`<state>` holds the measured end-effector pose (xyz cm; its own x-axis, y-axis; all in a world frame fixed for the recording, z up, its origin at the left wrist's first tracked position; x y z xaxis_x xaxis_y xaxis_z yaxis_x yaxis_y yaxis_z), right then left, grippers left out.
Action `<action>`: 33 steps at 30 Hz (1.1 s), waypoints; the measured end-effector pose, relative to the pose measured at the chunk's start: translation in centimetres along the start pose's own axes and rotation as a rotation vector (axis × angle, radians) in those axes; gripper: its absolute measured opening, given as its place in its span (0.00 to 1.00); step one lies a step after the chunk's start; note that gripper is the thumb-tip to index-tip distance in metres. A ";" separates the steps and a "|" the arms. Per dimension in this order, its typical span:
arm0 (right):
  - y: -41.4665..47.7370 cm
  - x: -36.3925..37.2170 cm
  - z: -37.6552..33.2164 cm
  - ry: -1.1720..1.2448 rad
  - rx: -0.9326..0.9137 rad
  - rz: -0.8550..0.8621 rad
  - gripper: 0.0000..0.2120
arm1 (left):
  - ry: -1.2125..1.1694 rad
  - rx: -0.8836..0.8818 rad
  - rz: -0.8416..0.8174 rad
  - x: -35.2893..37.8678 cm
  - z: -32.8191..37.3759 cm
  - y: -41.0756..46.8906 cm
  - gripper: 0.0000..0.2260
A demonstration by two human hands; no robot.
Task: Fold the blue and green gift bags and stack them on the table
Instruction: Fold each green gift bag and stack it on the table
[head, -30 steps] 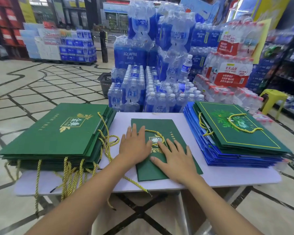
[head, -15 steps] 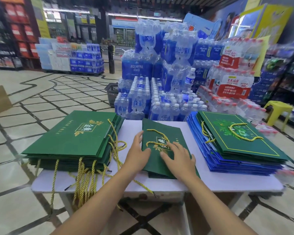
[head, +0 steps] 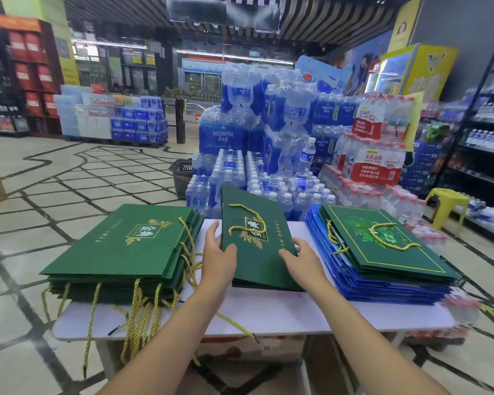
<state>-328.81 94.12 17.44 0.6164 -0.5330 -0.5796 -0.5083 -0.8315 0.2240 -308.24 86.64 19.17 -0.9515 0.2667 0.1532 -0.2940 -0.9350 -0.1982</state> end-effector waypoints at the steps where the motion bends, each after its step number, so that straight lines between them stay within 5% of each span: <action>1: 0.2 -0.6 -0.6 0.003 -0.017 0.021 0.27 | -0.006 0.017 0.001 0.1 0.4 -0.1 0.28; 11: 3.5 -12.2 -6.1 -0.243 -0.175 0.145 0.21 | 0.001 0.148 -0.048 7.6 6.7 0.0 0.20; 21: 2.5 -26.4 1.3 -0.443 -0.055 0.238 0.18 | 0.187 0.084 -0.326 23.8 4.5 -0.7 0.13; 33: 0.3 -25.5 11.4 -0.512 0.128 0.038 0.21 | 0.756 0.093 -0.330 27.5 -4.3 3.1 0.25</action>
<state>-351.52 109.22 23.32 0.2403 -0.3909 -0.8885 -0.6134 -0.7706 0.1731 -335.74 92.12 18.58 -0.6315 0.5852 -0.5087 -0.5919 -0.7876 -0.1712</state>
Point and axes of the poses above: each hand's wrist, its own y-axis towards the middle knuckle, its own x-axis out of the palm, z = x × y, the point moved 7 cm from there along y, towards the middle knuckle, and after that the axes turned 14 degrees about -x, right-handed, at the moved point
